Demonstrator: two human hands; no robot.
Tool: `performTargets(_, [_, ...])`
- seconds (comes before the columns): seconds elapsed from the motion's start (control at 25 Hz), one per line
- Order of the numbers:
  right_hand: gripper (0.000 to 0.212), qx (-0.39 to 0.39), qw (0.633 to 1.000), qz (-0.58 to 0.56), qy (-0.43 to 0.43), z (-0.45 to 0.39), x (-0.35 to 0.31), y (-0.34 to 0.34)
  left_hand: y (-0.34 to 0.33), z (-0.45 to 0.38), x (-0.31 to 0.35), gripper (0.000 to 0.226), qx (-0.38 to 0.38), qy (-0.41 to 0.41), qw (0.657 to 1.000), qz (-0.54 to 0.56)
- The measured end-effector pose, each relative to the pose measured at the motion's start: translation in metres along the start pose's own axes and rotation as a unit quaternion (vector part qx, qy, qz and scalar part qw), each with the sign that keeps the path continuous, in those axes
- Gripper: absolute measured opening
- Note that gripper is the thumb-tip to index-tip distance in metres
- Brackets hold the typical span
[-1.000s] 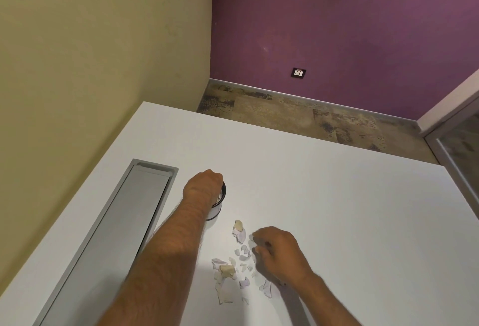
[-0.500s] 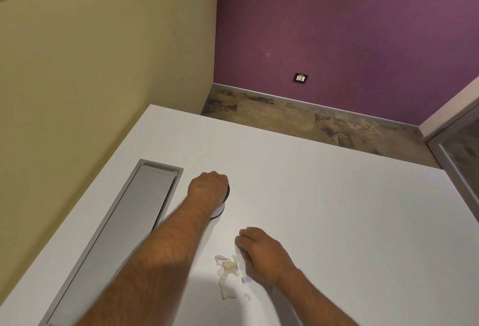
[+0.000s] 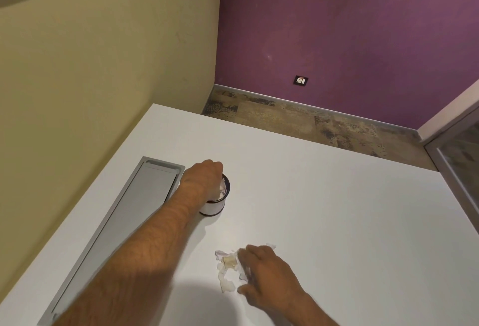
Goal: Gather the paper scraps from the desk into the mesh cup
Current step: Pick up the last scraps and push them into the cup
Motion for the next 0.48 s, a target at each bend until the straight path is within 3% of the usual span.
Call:
performTargets(0.08, [0.054,-0.05,0.998,0.044,-0.016,-0.001,-0.007,-0.008,0.009,0.018,0.007,0.024,0.061,-0.04,0.994,0.086])
performTargets(0.2, [0.019,-0.02,0.997,0.07,-0.033,-0.006,-0.013,-0.007,-0.012,0.061,0.029,0.028,0.077,-0.158,0.97,0.167])
performTargets(0.28, [0.019,-0.023,0.997,0.072,-0.035,-0.007,-0.013,-0.007,-0.051,0.087,0.036,0.037,0.023,-0.177,0.976,0.128])
performTargets(0.4, [0.02,-0.007,0.999,0.033,-0.042,-0.005,-0.009,-0.006,-0.11,0.104,0.021,0.079,-0.116,-0.097,0.988,0.042])
performTargets(0.48, [0.02,0.008,0.999,0.043,-0.029,-0.003,-0.008,-0.006,-0.133,0.109,0.011,0.096,-0.151,-0.067,0.986,0.025])
Point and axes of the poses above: each hand's wrist, its own z-axis away from the middle knuckle, its own y-axis out of the back of the hand, x = y × z, the point moved 3 cm from there along -z, towards the middle knuckle, and after that the axes turned 10 degrees about y, right-handed, at the moved point
